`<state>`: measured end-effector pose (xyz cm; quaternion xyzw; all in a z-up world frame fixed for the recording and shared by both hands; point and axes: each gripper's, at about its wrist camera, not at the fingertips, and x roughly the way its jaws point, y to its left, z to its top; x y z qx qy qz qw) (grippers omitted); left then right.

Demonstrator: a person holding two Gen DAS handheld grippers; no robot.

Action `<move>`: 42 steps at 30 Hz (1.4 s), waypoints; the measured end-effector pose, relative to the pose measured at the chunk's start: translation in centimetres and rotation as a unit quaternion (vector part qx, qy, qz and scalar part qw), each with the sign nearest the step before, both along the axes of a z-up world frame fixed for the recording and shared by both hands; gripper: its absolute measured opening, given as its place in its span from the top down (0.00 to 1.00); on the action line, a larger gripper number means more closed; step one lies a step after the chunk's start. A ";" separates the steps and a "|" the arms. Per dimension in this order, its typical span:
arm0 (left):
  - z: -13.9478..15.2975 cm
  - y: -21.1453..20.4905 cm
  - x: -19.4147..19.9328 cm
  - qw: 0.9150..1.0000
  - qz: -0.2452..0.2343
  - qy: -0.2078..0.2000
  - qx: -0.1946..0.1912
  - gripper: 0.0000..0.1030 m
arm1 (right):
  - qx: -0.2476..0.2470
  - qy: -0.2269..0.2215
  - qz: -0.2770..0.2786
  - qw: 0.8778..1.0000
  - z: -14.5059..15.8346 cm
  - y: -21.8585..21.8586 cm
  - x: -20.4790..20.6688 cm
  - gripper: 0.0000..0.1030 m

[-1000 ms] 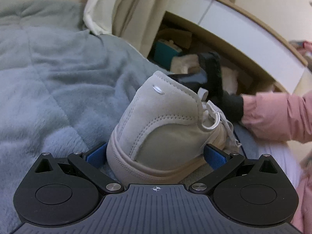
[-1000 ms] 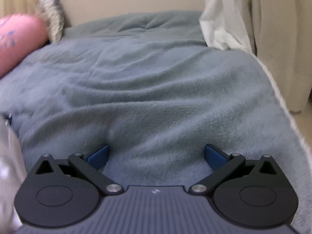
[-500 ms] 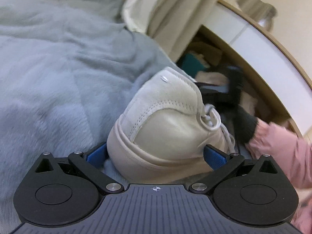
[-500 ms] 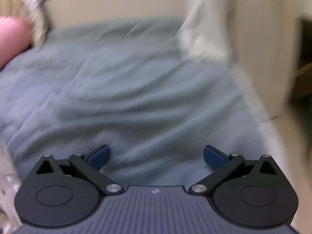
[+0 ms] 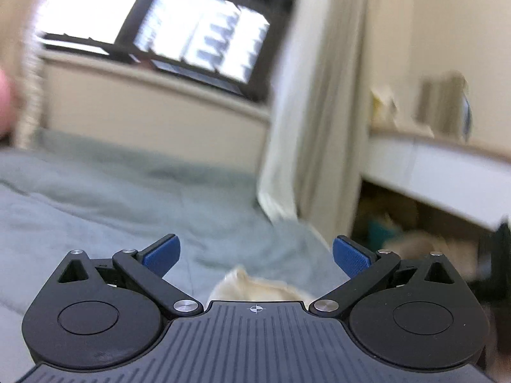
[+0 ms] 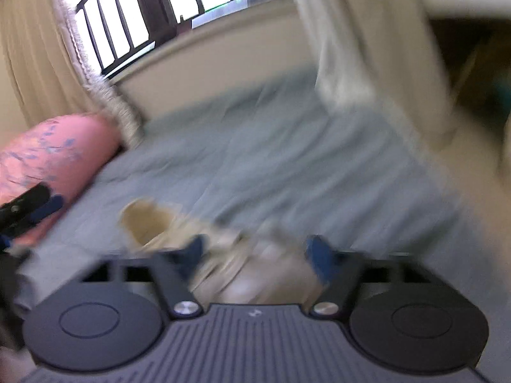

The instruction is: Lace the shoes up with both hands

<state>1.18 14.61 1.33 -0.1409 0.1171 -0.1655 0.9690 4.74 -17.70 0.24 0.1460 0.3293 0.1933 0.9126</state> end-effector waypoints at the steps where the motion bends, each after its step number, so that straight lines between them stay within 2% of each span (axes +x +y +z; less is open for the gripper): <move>1: 0.0 -1.1 0.8 0.999 -0.015 0.037 0.026 0.00 | 0.027 0.021 0.005 0.999 -0.2 -0.1 0.3 0.42; 2: 0.1 -2.5 1.8 0.994 -0.036 0.077 0.064 0.00 | 0.051 0.039 0.007 0.998 -0.4 -0.3 0.6 0.43; 3: 0.1 -3.7 2.2 0.989 -0.053 0.097 0.099 0.00 | 0.072 0.053 0.003 0.996 -0.4 -0.5 0.9 0.50; 4: 0.0 -4.9 2.5 0.983 -0.070 0.106 0.132 0.00 | 0.097 0.074 -0.004 0.993 -0.5 -0.7 1.5 0.54; 5: -0.1 -6.2 2.7 0.976 -0.086 0.116 0.164 0.00 | 0.125 0.108 -0.017 0.986 -0.9 -1.1 2.1 0.62; 6: -0.1 -7.1 2.9 0.970 -0.101 0.117 0.189 0.00 | 0.156 0.145 -0.033 0.976 -1.3 -1.5 2.9 0.74; 8: 0.1 -8.8 2.9 0.959 -0.132 0.098 0.229 0.00 | 0.212 0.187 -0.048 0.958 -2.0 -1.9 4.0 0.92; 10: -0.2 -9.7 2.9 0.954 -0.139 0.084 0.251 0.00 | 0.242 0.204 -0.046 0.947 -2.1 -1.4 4.8 0.93; 12: -0.6 -9.8 3.3 0.953 -0.146 0.103 0.246 0.00 | 0.238 0.212 -0.046 0.947 -2.0 -0.3 5.5 0.89; 15: -1.1 -9.7 3.6 0.950 -0.153 0.133 0.238 0.00 | 0.188 0.232 -0.068 0.952 -1.5 1.5 7.2 0.81; 20: -1.4 -9.7 2.7 0.947 -0.145 0.132 0.255 0.00 | 0.106 0.263 -0.092 0.955 -0.7 3.7 9.0 0.82; 26: -0.6 -9.9 2.0 0.947 -0.155 0.143 0.243 0.00 | 0.061 0.289 -0.104 0.950 -1.5 4.9 10.3 0.82; 32: -1.3 -9.9 2.9 0.944 -0.164 0.178 0.225 0.00 | 0.085 0.269 -0.081 0.956 -2.3 3.6 9.6 0.90; 36: -1.3 -9.7 2.8 0.946 -0.165 0.176 0.218 0.00 | 0.084 0.226 -0.040 0.970 -1.6 2.8 8.4 0.96; 38: -1.2 -9.6 3.0 0.950 -0.170 0.161 0.205 0.00 | 0.090 0.196 -0.015 0.976 -1.6 2.4 7.7 0.96; 40: -0.9 -9.3 2.6 0.957 -0.185 0.127 0.187 0.00 | 0.119 0.170 0.005 0.978 -2.2 1.6 7.2 0.97; 42: -0.5 -9.5 1.4 0.958 -0.198 0.085 0.189 0.00 | 0.184 0.157 0.014 0.970 -3.5 0.0 6.7 0.97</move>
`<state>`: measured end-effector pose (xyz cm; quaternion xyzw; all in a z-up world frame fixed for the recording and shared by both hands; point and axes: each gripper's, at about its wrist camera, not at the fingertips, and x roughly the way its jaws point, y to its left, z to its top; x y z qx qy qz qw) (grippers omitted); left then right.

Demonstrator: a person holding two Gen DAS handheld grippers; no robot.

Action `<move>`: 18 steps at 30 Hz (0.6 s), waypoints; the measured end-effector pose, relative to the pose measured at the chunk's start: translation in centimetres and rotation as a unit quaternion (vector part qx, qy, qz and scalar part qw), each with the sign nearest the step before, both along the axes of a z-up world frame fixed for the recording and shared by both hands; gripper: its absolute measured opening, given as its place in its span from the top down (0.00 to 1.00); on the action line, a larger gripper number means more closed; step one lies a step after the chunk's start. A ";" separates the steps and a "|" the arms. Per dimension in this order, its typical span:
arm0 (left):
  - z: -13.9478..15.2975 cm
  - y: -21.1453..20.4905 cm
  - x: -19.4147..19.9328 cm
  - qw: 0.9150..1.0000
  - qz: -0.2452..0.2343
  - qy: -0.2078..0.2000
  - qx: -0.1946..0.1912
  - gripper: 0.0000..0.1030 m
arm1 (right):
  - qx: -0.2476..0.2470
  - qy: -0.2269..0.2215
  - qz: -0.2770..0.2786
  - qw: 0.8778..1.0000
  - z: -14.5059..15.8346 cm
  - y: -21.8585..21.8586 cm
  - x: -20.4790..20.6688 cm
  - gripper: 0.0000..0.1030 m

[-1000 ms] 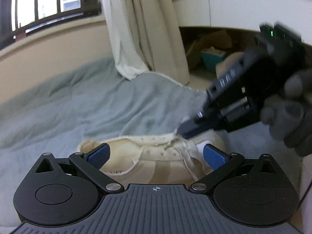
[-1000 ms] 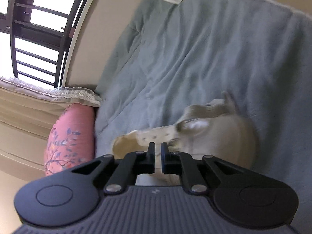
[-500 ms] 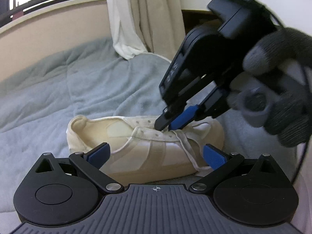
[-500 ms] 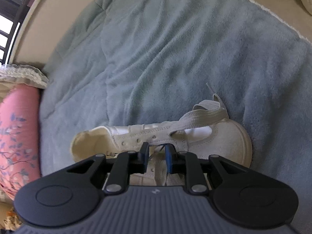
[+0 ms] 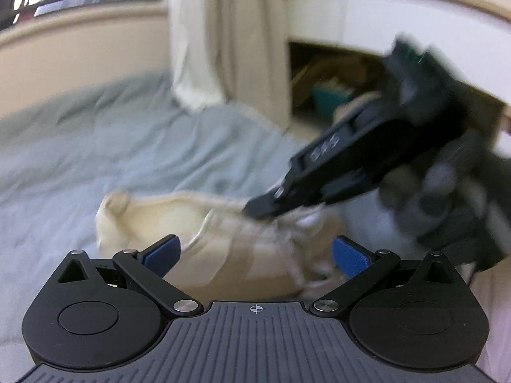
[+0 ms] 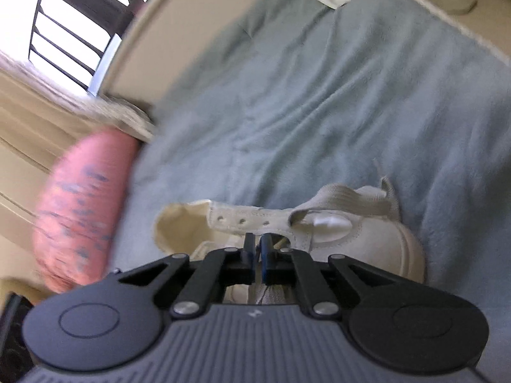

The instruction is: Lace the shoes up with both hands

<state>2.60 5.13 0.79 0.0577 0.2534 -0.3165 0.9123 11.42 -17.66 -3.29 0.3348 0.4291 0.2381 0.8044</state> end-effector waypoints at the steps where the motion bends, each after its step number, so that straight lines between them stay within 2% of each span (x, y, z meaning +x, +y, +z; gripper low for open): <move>1: 0.1 -0.3 -0.5 1.000 -0.011 -0.018 0.003 0.00 | 0.032 -0.003 -0.004 0.999 -0.6 -0.8 -0.2 0.98; 3: 0.2 -1.2 -1.5 0.998 -0.033 -0.048 0.014 0.00 | 0.092 0.007 -0.014 0.996 -1.2 -2.3 -0.3 0.99; 5: -0.1 -2.3 -1.8 0.997 -0.043 -0.056 0.032 0.00 | 0.145 -0.010 -0.004 0.989 -0.5 -3.2 -0.4 1.00; 6: -0.4 -2.8 -1.6 0.997 -0.044 -0.050 0.040 0.00 | 0.157 -0.021 0.000 0.987 0.1 -3.4 -0.5 1.00; 9: -0.8 -3.9 -1.1 0.997 -0.041 -0.035 0.047 0.00 | 0.148 -0.042 0.002 0.988 1.2 -3.5 -0.9 1.00; 11: -0.7 -4.0 -0.8 0.998 -0.036 -0.025 0.039 0.00 | 0.102 -0.049 0.001 0.994 1.6 -3.2 -0.9 1.00; 12: -0.6 -4.0 -0.6 0.999 -0.033 -0.019 0.034 0.00 | 0.049 -0.070 0.005 0.996 2.3 -2.7 -1.2 0.98; 15: -0.5 -3.7 0.2 1.000 -0.017 0.003 0.013 0.00 | -0.077 -0.129 0.004 0.989 3.8 -1.3 -2.3 0.89; 18: 0.1 -3.1 0.4 1.000 0.008 0.007 -0.005 0.00 | -0.108 -0.139 -0.016 0.984 4.0 -1.4 -2.7 0.85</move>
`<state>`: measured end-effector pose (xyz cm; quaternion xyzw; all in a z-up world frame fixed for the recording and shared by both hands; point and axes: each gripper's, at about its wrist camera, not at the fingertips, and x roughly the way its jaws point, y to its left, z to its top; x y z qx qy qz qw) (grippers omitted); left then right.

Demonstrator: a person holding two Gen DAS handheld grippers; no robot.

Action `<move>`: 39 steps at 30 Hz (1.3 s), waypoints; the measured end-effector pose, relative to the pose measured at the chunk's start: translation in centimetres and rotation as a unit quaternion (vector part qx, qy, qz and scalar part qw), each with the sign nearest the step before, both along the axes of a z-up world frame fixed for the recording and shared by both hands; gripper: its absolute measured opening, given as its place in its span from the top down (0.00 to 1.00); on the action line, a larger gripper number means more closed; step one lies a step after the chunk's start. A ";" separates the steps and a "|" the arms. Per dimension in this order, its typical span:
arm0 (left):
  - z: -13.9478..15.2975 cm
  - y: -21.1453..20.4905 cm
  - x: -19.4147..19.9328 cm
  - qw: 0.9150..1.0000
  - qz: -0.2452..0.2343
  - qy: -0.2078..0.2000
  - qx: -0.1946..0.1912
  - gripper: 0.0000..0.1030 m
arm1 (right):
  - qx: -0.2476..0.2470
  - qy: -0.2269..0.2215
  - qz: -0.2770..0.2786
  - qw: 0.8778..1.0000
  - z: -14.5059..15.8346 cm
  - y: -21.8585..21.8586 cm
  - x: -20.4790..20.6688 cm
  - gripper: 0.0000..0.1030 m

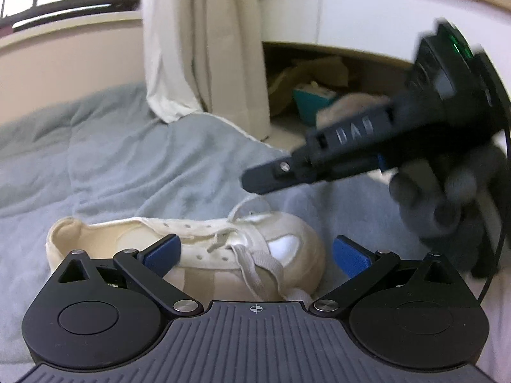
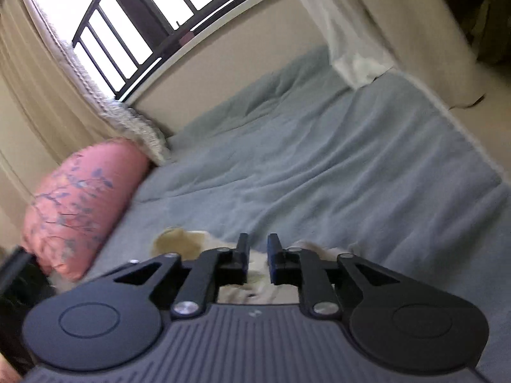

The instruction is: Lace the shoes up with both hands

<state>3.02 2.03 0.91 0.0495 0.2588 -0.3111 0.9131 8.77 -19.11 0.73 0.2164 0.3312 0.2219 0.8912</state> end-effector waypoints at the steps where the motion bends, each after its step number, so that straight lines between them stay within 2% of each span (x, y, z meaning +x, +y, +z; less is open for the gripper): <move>1: 0.3 0.1 -0.1 1.000 0.014 -0.007 0.004 0.03 | -0.001 0.002 -0.008 1.000 -0.1 -0.2 0.1 0.85; 2: 0.6 0.2 0.0 1.000 0.026 -0.010 0.006 0.05 | 0.005 0.010 -0.014 1.000 -0.3 -0.5 0.3 0.85; 3: 0.8 0.5 0.2 0.999 0.035 -0.007 -0.001 0.23 | 0.007 0.017 -0.018 1.000 -0.6 -0.7 0.4 0.85; 4: 1.1 0.9 0.6 0.999 0.039 0.007 -0.016 0.48 | 0.005 0.022 -0.022 1.000 -0.9 -0.7 0.5 0.85; 5: 1.2 1.2 1.2 0.999 0.036 0.024 -0.030 0.50 | 0.000 0.024 -0.023 0.999 -1.1 -0.7 0.5 0.85; 7: 1.1 1.3 2.3 0.998 0.028 0.047 -0.038 0.50 | -0.006 0.024 -0.020 0.999 -1.3 -0.4 0.5 0.85; 10: 0.3 0.8 2.7 0.998 0.028 0.049 0.010 0.53 | -0.011 0.020 -0.018 1.000 -1.3 -0.1 0.4 0.83; 14: -0.7 0.1 3.5 0.996 0.017 0.068 0.048 0.51 | -0.012 0.016 -0.024 1.000 -1.1 -0.1 0.1 0.80; 19: -0.9 0.4 5.1 0.994 -0.002 0.100 0.044 0.48 | -0.013 0.006 -0.019 1.000 -0.6 0.0 -0.4 0.80; 21: -0.7 0.0 5.7 0.993 -0.005 0.111 0.045 0.49 | -0.013 0.010 -0.021 1.000 -0.6 0.0 -0.3 0.76; 23: -0.6 -0.2 6.3 0.991 -0.007 0.125 0.040 0.54 | -0.010 0.012 -0.024 1.000 -0.6 -0.2 -0.3 0.75; 26: -0.9 0.4 7.3 0.988 0.015 0.151 0.004 0.65 | -0.007 0.006 -0.031 0.999 -0.2 -0.5 -0.4 0.74; 27: -1.0 0.7 7.4 0.988 0.025 0.155 -0.004 0.71 | -0.004 0.006 -0.034 0.999 -0.2 -0.7 -0.4 0.72; 28: -1.2 0.9 7.4 0.987 0.035 0.155 -0.009 0.77 | -0.001 0.006 -0.036 0.999 -0.1 -0.9 -0.4 0.72; 30: -1.4 0.6 7.1 0.989 0.044 0.144 0.002 0.81 | 0.004 0.007 -0.040 0.999 -0.1 -1.1 -0.4 0.66; 33: -1.5 -1.2 6.1 0.992 0.028 0.108 0.061 0.85 | 0.007 0.009 -0.043 0.999 -0.1 -1.3 -0.4 0.64; 35: -1.2 -2.2 6.1 0.991 0.019 0.098 0.088 0.86 | 0.002 0.006 -0.043 0.999 0.0 -1.1 -0.4 0.64; 39: -1.2 -2.8 6.2 0.991 0.024 0.093 0.094 0.91 | -0.017 -0.001 -0.054 0.998 0.1 -0.8 -0.5 0.63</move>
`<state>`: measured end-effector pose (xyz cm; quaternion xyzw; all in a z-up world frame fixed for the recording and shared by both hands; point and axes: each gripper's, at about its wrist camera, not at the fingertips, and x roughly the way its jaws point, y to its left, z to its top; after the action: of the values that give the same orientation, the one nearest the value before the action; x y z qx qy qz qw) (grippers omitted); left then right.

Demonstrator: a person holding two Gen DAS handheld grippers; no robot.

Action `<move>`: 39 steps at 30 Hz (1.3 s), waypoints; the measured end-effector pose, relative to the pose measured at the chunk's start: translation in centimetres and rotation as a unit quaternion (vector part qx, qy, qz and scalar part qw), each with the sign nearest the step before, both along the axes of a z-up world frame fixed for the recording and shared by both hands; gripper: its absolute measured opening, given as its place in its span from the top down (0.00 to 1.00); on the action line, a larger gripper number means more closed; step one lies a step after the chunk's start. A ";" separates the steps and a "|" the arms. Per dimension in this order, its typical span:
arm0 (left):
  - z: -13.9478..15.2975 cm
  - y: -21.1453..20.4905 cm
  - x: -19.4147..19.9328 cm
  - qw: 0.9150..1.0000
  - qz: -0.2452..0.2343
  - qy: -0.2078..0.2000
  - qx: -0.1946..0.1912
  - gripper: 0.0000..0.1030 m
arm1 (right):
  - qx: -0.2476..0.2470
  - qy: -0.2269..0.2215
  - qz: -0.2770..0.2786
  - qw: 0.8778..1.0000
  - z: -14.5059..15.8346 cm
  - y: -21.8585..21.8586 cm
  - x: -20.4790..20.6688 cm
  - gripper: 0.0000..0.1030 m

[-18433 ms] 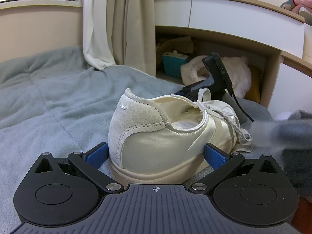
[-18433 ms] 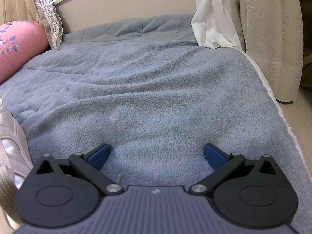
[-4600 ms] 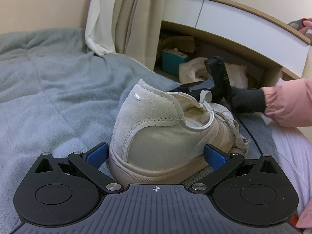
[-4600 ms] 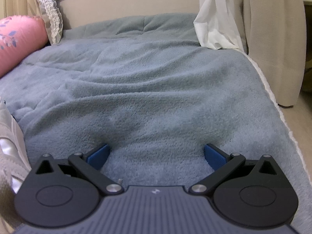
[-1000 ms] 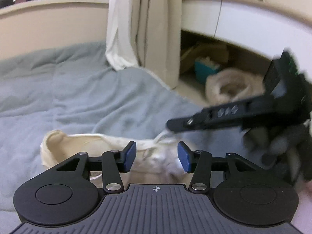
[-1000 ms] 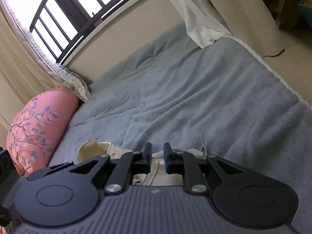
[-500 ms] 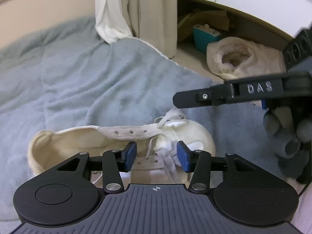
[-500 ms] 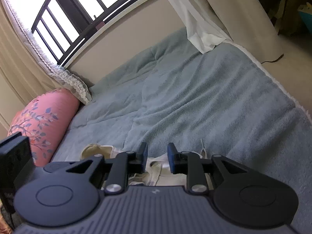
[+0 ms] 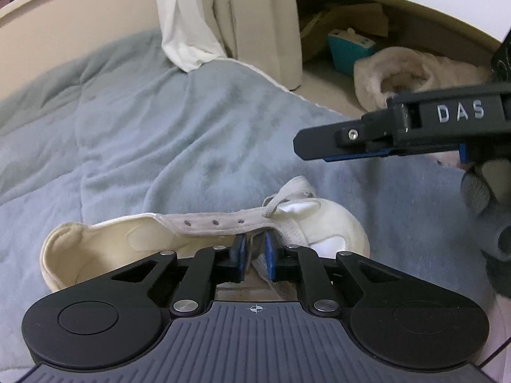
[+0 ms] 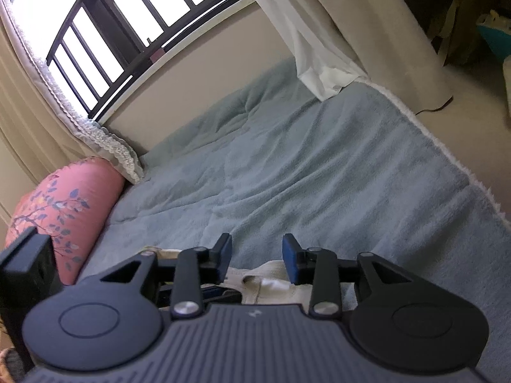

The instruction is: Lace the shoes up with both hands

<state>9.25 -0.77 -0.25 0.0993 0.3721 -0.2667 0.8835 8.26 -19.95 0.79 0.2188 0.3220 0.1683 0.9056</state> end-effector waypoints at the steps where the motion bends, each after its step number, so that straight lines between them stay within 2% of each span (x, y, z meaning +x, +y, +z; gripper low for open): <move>1: 0.0 -0.2 -0.3 1.000 0.000 -0.009 0.008 0.92 | -0.003 0.000 -0.004 1.000 0.0 0.0 0.0 0.62; 3: -0.2 -0.9 -1.0 0.999 0.000 -0.033 0.032 0.93 | -0.004 0.003 -0.009 1.000 -0.2 -0.1 0.1 0.56; 8: -0.1 -2.0 -2.9 0.994 0.022 -0.074 0.074 0.96 | -0.044 0.009 -0.031 0.999 -0.9 0.3 0.0 0.57; 11: -0.2 -1.7 -3.3 0.995 0.050 -0.074 0.052 0.96 | -0.040 -0.028 -0.015 0.999 -0.1 0.4 -1.1 0.58; 14: -0.2 -1.0 -3.6 0.994 0.083 -0.067 0.019 0.96 | -0.094 -0.064 -0.005 0.994 0.6 1.5 -2.0 0.58; 16: -0.1 -1.0 -3.7 0.993 0.095 -0.066 0.015 0.96 | -0.118 -0.052 -0.008 0.992 0.0 1.9 -1.9 0.58; 18: 0.2 -1.0 -3.8 0.993 0.101 -0.064 0.020 0.96 | -0.119 -0.029 -0.014 0.992 -0.6 1.8 -1.6 0.58; 23: 0.6 -0.4 -3.1 0.994 0.111 -0.024 0.007 0.96 | -0.119 -0.002 -0.020 0.993 -1.5 1.5 -1.3 0.58; 26: 0.9 -0.2 -2.6 0.994 0.107 -0.005 0.008 0.96 | -0.125 -0.012 -0.029 0.992 -1.4 1.7 -2.0 0.58; 29: 1.1 -0.7 -2.3 0.996 0.088 0.003 0.035 0.96 | -0.136 -0.046 -0.047 0.989 -0.6 1.7 -3.4 0.58; 31: 1.3 -1.0 -1.9 0.996 0.073 0.016 0.052 0.96 | -0.134 -0.052 -0.042 0.989 -0.2 1.7 -4.0 0.56; 37: 1.8 -1.8 0.4 0.991 0.041 0.087 0.088 0.96 | -0.133 -0.005 -0.020 0.991 -1.7 2.1 -3.9 0.54; 39: 1.8 -2.1 1.0 0.989 0.037 0.108 0.099 0.96 | -0.133 0.004 -0.020 0.991 -2.0 2.2 -3.7 0.49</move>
<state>10.28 -2.84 1.55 0.1430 0.4933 -0.2054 0.8331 4.60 -17.79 -1.17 0.1030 0.3411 0.1052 0.9284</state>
